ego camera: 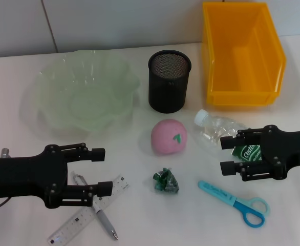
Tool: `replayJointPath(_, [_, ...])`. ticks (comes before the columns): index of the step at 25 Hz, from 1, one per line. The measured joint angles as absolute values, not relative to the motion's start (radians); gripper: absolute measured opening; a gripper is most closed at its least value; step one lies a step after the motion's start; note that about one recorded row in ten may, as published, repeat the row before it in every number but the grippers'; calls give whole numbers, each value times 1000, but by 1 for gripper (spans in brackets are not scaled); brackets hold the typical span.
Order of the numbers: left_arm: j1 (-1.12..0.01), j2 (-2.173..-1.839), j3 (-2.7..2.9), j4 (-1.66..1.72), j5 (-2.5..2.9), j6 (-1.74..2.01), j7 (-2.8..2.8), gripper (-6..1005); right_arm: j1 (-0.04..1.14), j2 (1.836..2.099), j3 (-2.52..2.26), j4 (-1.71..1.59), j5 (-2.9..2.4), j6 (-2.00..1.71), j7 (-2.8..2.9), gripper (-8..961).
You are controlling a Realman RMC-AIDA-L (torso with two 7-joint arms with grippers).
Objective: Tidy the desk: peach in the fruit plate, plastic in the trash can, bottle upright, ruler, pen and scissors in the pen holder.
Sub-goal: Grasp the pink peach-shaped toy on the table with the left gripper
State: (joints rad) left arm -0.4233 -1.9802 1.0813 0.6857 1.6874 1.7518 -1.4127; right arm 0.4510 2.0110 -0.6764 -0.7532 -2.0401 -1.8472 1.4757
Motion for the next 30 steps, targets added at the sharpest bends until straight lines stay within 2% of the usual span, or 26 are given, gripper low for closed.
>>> replayJointPath(20, [-423, -1979, 1081, 686, 1687, 1755, -1414, 812, 450, 2011, -677, -751, -2040, -1853, 1475, 705])
replayJointPath(30, [-471, -1979, 1053, 729, 1687, 1743, -1426, 813, 449, 2010, -678, -748, -2042, -1853, 1474, 705])
